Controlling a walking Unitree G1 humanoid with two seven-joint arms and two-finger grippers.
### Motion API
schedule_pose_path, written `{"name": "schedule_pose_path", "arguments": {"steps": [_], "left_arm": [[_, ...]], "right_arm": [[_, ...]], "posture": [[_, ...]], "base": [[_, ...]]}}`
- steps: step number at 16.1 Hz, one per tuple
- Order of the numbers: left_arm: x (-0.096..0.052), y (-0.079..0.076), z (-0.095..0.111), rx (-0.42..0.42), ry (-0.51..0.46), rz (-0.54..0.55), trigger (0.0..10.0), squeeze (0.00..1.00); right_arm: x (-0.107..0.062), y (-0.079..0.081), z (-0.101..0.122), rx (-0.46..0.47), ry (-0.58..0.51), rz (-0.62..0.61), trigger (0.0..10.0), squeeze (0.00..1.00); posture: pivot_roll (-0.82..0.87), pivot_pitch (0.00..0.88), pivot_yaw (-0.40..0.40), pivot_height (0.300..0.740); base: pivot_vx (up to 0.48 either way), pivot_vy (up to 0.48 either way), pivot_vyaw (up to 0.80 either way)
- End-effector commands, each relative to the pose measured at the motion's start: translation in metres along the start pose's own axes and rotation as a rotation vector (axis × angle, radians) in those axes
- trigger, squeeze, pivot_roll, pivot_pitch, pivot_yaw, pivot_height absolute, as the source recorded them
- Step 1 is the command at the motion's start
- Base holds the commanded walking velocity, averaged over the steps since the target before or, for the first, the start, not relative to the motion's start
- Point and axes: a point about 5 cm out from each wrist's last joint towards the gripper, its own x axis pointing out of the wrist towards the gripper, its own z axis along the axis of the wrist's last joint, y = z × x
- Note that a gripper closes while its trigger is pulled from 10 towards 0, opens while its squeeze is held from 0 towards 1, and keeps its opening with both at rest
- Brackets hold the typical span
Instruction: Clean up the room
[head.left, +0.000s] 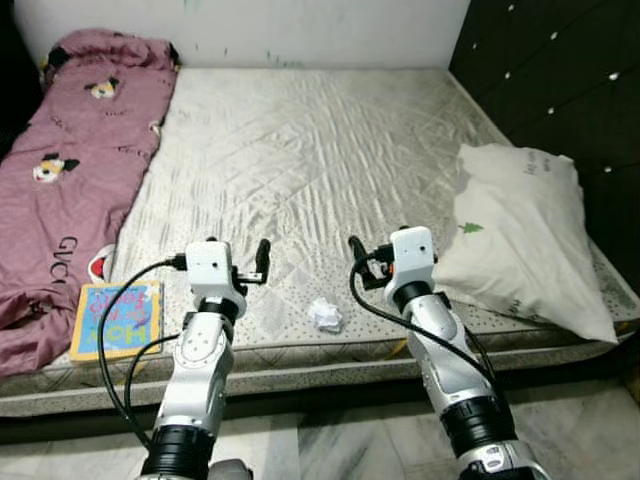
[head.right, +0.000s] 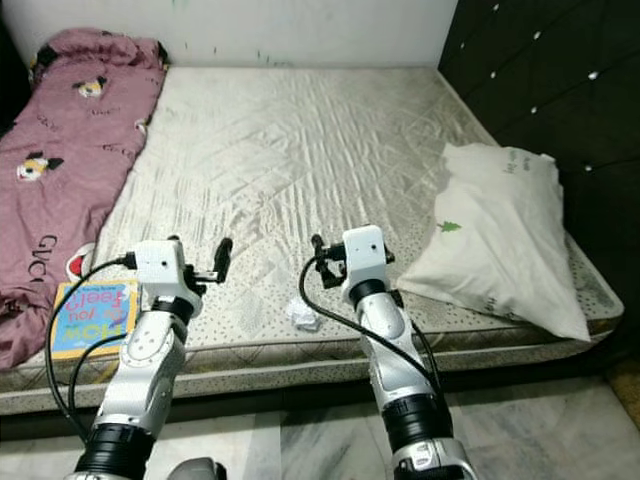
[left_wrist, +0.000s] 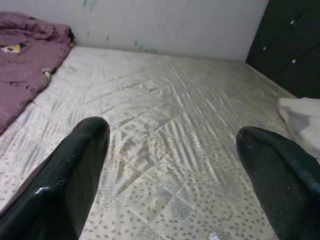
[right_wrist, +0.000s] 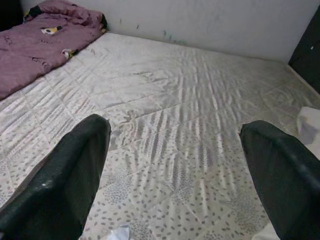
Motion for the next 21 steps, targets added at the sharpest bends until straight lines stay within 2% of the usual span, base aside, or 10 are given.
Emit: {"name": "schedule_pose_path", "arguments": {"steps": [1,21], "left_arm": [[0.001,0.0001,0.002,-0.005,-0.003,0.002,10.0,0.0],[0.0026,-0.0001,0.002,-0.006,0.001,-0.007,10.0,0.0]], "right_arm": [[0.0017,-0.0022,0.0011,0.006,-0.001,-0.013,10.0,0.0],[0.0025,-0.003,0.0008,0.002,0.001,-0.02,10.0,0.0]], "posture": [[0.09,0.0,-0.045,0.74],[0.08,0.0,-0.042,0.74]], "base": [[0.244,0.0,0.0],[0.294,0.0,0.0]]}}
